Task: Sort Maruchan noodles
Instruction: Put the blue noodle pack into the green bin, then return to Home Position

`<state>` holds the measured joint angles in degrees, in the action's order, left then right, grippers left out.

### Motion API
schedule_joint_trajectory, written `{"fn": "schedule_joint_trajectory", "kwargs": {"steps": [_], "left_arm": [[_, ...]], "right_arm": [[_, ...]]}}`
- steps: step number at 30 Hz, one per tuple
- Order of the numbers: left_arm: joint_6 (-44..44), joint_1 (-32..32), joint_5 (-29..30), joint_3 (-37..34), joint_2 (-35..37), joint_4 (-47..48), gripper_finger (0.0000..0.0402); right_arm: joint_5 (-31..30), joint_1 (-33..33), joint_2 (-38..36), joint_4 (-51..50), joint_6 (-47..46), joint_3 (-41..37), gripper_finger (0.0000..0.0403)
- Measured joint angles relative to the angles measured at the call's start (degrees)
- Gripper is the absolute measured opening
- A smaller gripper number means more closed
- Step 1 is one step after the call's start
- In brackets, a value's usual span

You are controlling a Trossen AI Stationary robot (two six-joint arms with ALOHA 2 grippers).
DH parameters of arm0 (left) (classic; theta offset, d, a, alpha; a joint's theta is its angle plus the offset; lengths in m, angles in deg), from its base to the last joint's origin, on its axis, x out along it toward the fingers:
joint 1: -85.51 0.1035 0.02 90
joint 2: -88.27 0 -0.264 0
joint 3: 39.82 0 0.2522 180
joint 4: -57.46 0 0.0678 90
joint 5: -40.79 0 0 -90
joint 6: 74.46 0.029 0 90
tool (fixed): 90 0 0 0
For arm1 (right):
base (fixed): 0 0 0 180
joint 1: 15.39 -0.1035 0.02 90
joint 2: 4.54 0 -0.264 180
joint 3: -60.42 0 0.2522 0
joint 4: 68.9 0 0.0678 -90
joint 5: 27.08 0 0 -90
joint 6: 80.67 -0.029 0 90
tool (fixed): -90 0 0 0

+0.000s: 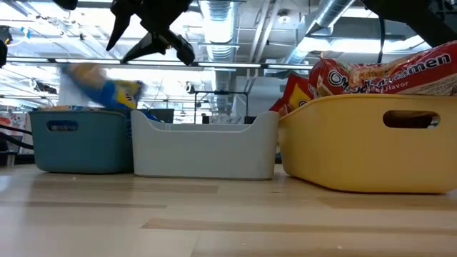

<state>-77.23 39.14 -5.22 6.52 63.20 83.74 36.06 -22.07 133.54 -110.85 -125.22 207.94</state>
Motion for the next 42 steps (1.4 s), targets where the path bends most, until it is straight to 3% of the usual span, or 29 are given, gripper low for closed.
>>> {"fn": "schedule_joint_trajectory", "kwargs": {"steps": [5,9,17,20,23,26,30,31,35,38,42], "left_arm": [[0.0,0.0,0.0,0.0,0.0,0.0,0.0],[-0.1,0.0,0.0,0.0,0.0,0.3,0.0],[-1.9,0.0,0.0,-0.6,0.0,2.7,0.0],[2.2,0.4,2.0,-4.2,0.0,-1.1,0.0],[10.7,2.3,6.9,-7.1,-0.1,-8.5,0.0],[16.7,5.8,7.5,-6.6,1.1,-12.9,0.0],[18.3,12.2,-2.1,-4.3,6.4,-10.9,0.0],[17.9,14.1,-4.5,-4.2,7.9,-9.9,0.0],[13.2,21.2,-12.8,-4.4,13.8,-1.0,0.0],[9.6,25.4,-14.7,-4.5,16.6,5.8,0.0],[7.3,28.4,-18.4,-6.3,19.1,7.0,0.0]], "right_arm": [[-0.2,0.2,0.0,-0.1,3.5,0.0,0.0227],[-0.2,0.2,-0.2,-4.0,7.4,0.0,0.0253],[-4.1,-1.6,-3.8,-29.8,9.0,0.0,0.0254],[-7.5,-3.5,-4.1,-42.2,7.1,0.0,0.0251],[-7.9,-4.9,-4.9,-53.5,4.2,-0.1,0.0225],[-9.2,-5.4,-6.2,-61.5,2.2,0.1,0.0161],[-10.8,-5.1,-8.7,-61.5,4.5,-0.4,0.0035],[-11.7,-4.9,-9.7,-61.6,5.1,-0.4,0.0019],[-13.1,-3.4,-13.8,-60.8,8.3,-1.1,0.0019],[-14.9,-2.4,-17.3,-59.4,10.2,-4.3,0.001],[-15.4,-1.2,-23.1,-56.1,11.6,-12.1,0.0007]]}}
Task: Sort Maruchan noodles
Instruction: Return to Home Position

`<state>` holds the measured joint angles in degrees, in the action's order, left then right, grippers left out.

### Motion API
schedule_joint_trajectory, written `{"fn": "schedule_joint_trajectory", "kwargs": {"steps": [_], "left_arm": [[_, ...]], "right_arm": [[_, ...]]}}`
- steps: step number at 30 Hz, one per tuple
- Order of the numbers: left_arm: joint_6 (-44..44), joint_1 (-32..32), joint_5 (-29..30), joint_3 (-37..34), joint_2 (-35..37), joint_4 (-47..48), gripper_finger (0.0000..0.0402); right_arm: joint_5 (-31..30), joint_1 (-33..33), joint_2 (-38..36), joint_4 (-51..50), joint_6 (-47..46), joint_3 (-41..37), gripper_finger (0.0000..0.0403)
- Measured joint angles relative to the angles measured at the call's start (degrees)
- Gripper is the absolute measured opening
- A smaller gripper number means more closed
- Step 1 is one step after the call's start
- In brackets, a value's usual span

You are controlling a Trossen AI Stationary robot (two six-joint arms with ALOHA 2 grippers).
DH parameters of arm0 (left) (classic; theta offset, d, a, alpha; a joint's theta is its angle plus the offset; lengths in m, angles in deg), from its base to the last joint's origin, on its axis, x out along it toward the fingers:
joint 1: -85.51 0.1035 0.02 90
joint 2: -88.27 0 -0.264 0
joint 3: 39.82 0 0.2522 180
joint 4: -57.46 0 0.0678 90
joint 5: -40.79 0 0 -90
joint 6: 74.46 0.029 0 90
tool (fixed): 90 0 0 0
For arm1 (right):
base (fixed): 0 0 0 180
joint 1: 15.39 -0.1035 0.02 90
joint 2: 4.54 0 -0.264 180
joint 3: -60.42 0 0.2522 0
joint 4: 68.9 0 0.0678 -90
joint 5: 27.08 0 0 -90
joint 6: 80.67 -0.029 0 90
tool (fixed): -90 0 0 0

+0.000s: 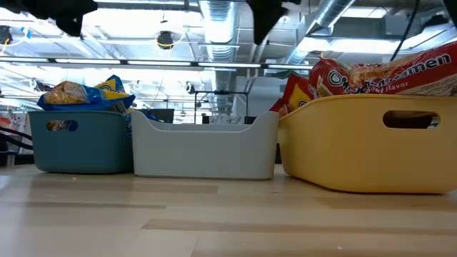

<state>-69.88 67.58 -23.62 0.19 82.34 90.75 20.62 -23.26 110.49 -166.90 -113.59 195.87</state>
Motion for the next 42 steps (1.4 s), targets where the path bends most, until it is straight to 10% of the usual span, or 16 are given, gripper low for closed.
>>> {"fn": "schedule_joint_trajectory", "kwargs": {"steps": [18,42], "left_arm": [[-0.8,1.3,-4.8,-11.7,0.2,-14.3,0.0],[-4.8,22.6,-20.3,-22.0,0.4,-23.1,0.0]], "right_arm": [[21.3,6.7,-30.6,61.5,26.9,-48.6,0.0007],[30.9,10.3,-37.5,59.0,26.6,-52.4,0.0014]]}}
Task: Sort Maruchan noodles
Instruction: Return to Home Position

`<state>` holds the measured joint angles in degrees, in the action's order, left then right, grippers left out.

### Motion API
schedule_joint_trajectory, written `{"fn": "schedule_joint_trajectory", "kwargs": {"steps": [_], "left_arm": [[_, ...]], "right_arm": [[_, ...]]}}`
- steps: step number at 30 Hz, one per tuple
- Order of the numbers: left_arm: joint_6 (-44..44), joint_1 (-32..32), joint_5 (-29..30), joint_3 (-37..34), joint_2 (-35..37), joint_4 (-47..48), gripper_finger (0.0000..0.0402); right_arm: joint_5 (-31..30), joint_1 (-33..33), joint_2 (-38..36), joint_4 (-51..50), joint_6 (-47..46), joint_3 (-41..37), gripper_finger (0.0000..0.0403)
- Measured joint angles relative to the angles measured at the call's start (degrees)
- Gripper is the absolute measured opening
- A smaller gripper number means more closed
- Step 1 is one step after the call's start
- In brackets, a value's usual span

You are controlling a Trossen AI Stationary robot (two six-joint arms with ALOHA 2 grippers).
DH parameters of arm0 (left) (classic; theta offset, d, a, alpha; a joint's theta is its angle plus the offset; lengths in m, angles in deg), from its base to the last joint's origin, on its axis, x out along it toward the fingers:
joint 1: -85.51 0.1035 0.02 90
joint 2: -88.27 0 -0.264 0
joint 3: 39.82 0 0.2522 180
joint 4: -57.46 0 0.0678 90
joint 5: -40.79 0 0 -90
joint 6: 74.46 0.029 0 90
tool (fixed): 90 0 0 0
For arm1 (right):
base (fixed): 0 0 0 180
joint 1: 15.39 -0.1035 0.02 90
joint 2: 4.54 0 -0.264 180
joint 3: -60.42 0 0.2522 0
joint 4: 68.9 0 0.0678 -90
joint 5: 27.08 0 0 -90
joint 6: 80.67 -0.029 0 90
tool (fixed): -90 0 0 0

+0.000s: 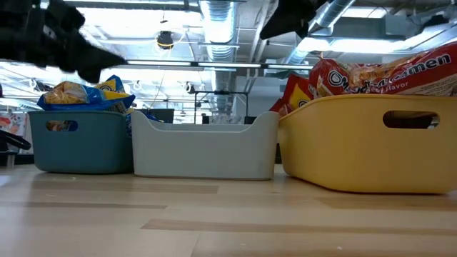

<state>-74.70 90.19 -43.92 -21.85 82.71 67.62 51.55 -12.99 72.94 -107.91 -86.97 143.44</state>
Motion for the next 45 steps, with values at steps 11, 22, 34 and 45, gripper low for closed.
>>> {"fn": "schedule_joint_trajectory", "kwargs": {"steps": [11,22,34,45], "left_arm": [[-1.0,0.0,1.5,-3.6,0.6,-1.5,0.0],[-2.4,0.0,2.7,-3.7,0.6,0.4,0.0],[-2.4,0.0,2.7,-3.7,0.6,0.5,0.0],[-2.4,0.0,2.7,-3.8,0.6,0.5,0.0]], "right_arm": [[-0.1,-5.9,-3.5,-1.2,-1.8,0.0,0.0015],[1.1,-6.5,-15.6,10.5,-8.0,-21.2,0.0013],[0.8,-5.3,-39.3,42.7,-11.7,-55.8,0.0012],[0.8,-1.7,-50.8,41.4,-13.4,-66.7,0.0012]]}}
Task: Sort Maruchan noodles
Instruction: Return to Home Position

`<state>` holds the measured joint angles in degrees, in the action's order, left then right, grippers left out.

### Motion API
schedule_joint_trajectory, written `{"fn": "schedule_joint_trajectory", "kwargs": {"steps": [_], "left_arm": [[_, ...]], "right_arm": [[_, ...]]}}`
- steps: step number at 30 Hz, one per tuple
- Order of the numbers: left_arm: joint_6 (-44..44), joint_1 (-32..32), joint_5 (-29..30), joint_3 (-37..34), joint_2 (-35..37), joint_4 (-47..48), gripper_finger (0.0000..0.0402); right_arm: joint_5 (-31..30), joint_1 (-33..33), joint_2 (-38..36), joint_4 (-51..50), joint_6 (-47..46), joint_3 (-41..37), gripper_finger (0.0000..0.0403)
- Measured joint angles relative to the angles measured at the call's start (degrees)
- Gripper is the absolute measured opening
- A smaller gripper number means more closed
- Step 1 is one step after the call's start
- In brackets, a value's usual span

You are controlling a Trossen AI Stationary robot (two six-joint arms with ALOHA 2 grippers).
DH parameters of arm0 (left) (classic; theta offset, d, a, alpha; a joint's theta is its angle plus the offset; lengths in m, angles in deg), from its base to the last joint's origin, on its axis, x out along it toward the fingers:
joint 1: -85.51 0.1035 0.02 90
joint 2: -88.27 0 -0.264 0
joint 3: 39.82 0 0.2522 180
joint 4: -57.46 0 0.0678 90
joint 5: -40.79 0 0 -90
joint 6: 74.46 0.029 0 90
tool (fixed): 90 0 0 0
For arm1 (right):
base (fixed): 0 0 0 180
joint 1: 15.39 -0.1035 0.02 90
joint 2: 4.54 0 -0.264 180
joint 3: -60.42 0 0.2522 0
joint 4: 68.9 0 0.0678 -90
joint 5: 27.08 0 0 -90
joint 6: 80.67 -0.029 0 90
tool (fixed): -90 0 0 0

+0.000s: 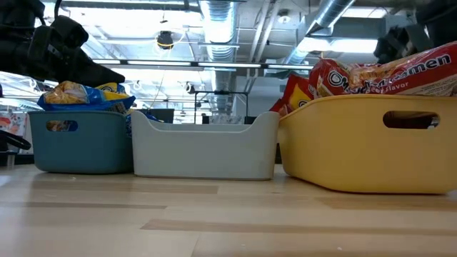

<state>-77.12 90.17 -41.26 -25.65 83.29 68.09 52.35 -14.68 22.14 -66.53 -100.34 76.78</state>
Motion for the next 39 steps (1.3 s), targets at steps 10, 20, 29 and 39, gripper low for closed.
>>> {"fn": "schedule_joint_trajectory", "kwargs": {"steps": [10,20,29,39], "left_arm": [[0.0,0.0,0.0,0.0,0.0,0.0,0.0],[0.0,0.0,0.0,0.0,0.0,0.0,0.0],[0.0,0.0,0.0,0.0,0.0,0.0,0.0],[0.0,0.0,0.0,0.0,0.0,0.0,0.0]], "right_arm": [[0.1,1.7,-10.9,-12.9,2.5,-2.1,0.0012],[0.2,1.7,-11.0,-13.4,5.3,-2.2,0.004],[0.2,1.7,-11.0,-13.5,5.1,-2.2,0.0043],[0.2,1.7,-11.0,-13.5,5.1,-2.2,0.0043]]}}
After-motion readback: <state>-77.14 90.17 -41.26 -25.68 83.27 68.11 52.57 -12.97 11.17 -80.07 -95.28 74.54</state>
